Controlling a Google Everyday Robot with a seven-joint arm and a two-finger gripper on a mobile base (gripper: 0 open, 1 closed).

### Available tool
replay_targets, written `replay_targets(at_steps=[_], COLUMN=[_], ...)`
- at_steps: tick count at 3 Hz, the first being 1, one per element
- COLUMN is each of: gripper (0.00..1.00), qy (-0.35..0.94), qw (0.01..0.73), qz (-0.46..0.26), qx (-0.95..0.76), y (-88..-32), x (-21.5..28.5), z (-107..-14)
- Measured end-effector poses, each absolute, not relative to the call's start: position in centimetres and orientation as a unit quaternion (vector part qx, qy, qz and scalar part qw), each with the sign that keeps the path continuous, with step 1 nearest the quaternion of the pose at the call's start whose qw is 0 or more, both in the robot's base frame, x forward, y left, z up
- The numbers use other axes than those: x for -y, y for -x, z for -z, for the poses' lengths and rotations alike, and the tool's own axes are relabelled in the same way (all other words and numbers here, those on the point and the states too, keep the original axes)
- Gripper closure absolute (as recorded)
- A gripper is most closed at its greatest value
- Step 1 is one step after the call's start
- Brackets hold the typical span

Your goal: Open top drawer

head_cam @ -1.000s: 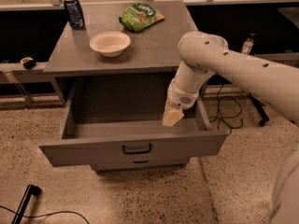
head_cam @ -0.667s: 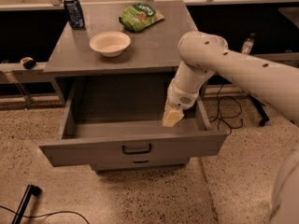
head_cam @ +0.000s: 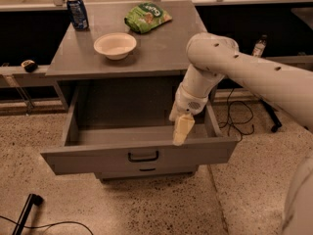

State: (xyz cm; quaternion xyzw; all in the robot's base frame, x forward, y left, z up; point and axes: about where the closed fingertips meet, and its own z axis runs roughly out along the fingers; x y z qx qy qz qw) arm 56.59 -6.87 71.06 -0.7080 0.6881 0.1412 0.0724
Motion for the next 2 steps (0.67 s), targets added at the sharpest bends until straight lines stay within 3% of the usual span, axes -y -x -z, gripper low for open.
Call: replay_targets(at_steps=[2], gripper=[0.0], qy=[0.708], qw=[0.072], qz=[-0.141], qx=[-0.688], y=[-56.59], x=[6.86], z=[-71.06])
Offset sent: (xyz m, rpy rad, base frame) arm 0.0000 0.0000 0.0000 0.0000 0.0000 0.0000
